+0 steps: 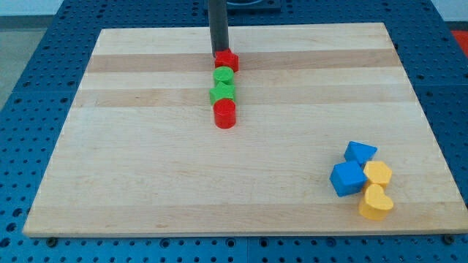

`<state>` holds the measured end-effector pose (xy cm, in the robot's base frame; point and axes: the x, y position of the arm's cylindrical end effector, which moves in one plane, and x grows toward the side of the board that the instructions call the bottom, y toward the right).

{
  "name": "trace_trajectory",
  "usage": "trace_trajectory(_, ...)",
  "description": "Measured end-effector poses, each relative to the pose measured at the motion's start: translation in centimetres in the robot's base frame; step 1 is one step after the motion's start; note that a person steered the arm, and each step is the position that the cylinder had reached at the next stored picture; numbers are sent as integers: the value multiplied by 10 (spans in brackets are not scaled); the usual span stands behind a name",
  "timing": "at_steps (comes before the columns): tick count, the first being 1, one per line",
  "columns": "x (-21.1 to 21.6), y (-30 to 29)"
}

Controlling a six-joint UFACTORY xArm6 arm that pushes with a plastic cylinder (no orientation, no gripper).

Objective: Move your arm to the right of the green star

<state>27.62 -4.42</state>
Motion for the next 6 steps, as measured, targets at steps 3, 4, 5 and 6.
trace_trajectory(3, 5, 13)
trace_trajectory(4, 6, 13)
trace_trajectory(5, -4, 15)
trace_trajectory(6, -25, 40)
